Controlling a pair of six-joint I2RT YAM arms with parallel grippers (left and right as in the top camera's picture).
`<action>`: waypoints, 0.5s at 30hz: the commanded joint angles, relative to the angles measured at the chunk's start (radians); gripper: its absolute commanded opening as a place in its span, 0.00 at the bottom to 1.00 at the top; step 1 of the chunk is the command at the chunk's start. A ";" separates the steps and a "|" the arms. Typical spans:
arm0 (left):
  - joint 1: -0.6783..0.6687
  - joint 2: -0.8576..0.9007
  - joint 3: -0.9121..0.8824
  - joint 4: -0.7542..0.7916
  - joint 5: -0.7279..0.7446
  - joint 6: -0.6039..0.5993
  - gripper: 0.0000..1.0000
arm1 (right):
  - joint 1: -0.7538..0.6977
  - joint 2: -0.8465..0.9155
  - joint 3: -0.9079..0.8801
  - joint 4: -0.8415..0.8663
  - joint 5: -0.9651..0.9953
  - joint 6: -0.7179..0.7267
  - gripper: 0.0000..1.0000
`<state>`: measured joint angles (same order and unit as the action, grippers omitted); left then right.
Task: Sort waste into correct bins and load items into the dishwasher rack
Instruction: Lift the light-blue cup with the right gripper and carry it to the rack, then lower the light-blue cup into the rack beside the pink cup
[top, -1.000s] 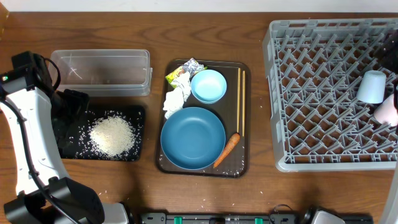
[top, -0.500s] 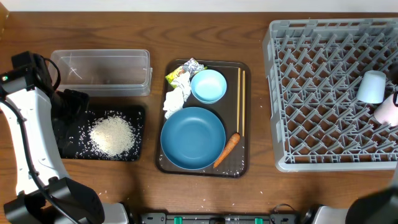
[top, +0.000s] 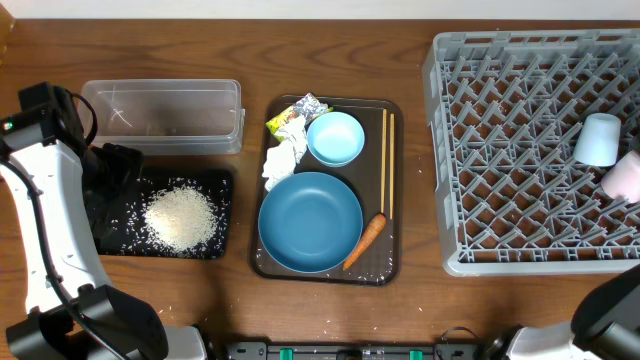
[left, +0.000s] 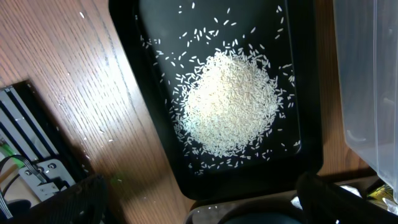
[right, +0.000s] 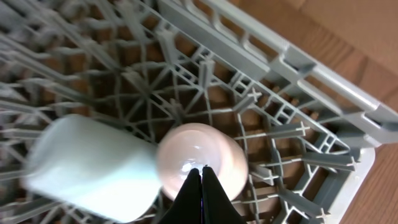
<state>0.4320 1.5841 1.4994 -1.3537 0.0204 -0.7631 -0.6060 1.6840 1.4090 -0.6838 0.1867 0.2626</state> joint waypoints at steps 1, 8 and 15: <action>0.003 0.010 0.009 -0.003 -0.005 -0.009 0.99 | -0.025 0.042 0.003 -0.008 -0.038 0.005 0.01; 0.003 0.010 0.009 -0.003 -0.005 -0.009 0.99 | -0.027 0.063 0.003 -0.011 -0.071 -0.002 0.01; 0.003 0.010 0.009 -0.003 -0.005 -0.009 0.99 | -0.029 0.063 0.003 -0.035 -0.053 -0.016 0.02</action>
<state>0.4320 1.5841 1.4994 -1.3537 0.0204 -0.7631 -0.6300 1.7458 1.4090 -0.7071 0.1246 0.2584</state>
